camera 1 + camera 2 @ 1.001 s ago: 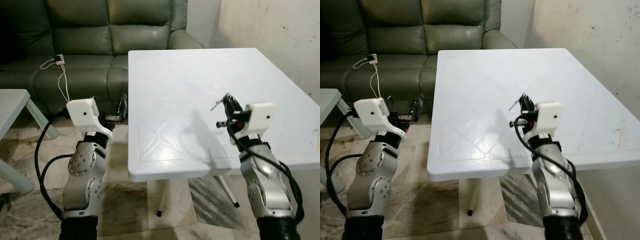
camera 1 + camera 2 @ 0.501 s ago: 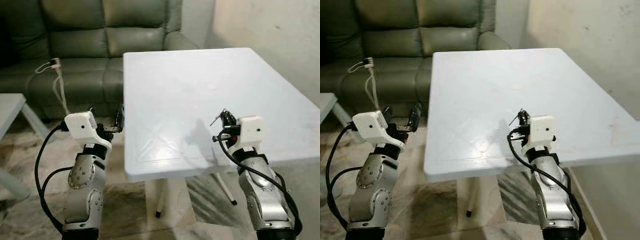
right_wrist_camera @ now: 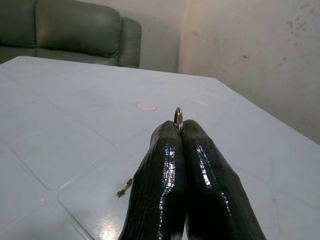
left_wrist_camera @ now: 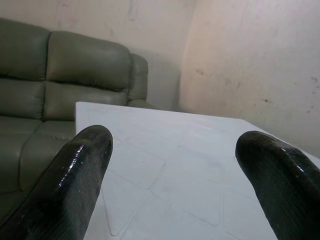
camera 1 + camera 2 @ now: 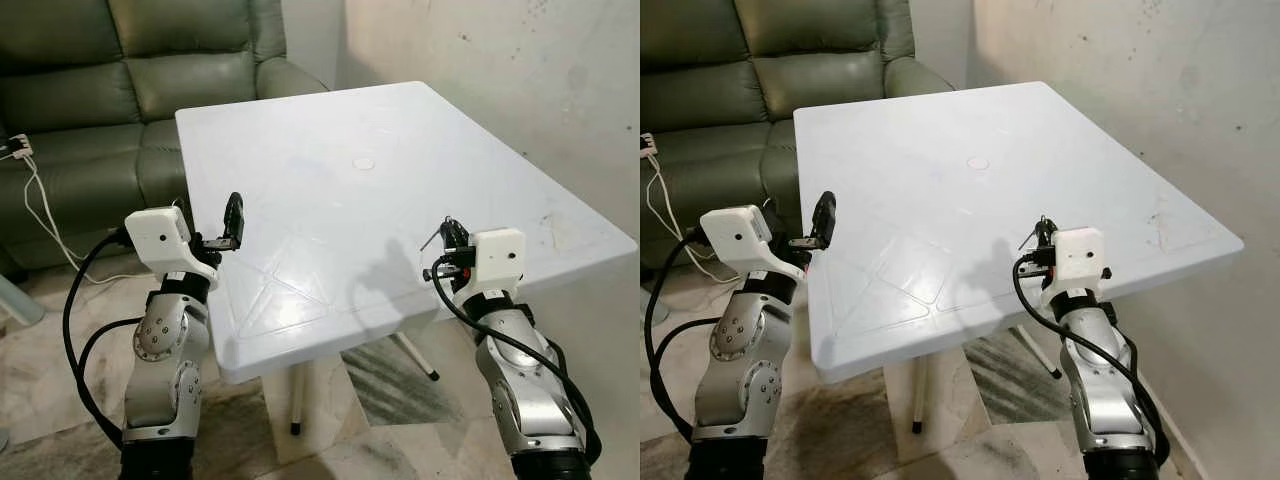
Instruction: Hang keys on a hook
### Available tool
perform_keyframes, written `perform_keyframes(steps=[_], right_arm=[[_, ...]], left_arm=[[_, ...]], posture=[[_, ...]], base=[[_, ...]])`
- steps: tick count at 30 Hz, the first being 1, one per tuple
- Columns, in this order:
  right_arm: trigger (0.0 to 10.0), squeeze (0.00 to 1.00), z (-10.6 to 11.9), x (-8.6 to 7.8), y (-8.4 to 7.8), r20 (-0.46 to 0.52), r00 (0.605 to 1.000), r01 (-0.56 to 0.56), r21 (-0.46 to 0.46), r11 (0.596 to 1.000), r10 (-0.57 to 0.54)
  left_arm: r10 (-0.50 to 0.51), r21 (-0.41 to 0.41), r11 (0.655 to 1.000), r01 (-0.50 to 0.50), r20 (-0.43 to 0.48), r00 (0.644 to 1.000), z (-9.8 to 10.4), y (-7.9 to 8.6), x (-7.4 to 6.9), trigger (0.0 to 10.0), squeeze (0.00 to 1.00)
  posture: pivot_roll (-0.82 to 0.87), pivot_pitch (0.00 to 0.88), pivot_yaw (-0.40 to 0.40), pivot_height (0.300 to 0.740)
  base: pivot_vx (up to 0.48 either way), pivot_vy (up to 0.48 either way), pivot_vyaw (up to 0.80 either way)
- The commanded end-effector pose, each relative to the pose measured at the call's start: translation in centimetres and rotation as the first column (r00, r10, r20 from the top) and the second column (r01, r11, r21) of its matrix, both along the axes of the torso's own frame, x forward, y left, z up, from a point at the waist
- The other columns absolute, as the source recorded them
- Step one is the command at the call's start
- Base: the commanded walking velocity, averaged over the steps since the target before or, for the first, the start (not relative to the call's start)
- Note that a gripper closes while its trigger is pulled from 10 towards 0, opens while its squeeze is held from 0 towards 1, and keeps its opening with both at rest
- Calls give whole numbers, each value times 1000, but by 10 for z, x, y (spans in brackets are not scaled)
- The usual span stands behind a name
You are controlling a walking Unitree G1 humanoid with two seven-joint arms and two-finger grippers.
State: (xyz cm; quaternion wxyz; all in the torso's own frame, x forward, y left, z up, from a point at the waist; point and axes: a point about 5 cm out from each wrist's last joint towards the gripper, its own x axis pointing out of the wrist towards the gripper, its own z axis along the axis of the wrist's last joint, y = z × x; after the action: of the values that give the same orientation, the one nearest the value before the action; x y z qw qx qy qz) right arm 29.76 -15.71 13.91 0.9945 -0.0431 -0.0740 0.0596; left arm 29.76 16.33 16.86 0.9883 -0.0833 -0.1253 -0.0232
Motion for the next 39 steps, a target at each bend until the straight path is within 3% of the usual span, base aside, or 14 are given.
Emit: perform_keyframes(steps=[1,9,39], right_arm=[[10000,0,1,2,0,-3,1000,4,-6,1000,-4],[10000,0,2,3,0,-2,1000,-5,-13,1000,5],[10000,0,3,2,1,-4,1000,-28,-22,999,28]], left_arm=[[-1,13,1000,1,-9,1000,-2,-2,0,10000,0],[10,-6,1000,-10,-23,1000,-5,-4,1,10000,0],[8,-21,1000,-9,-49,999,-11,-6,-2,10000,0]], posture=[[49,0,-54,740],[49,0,-59,740],[52,0,-66,740]], base=[[0,0,-769],[0,-35,-764],[0,-356,-762]])
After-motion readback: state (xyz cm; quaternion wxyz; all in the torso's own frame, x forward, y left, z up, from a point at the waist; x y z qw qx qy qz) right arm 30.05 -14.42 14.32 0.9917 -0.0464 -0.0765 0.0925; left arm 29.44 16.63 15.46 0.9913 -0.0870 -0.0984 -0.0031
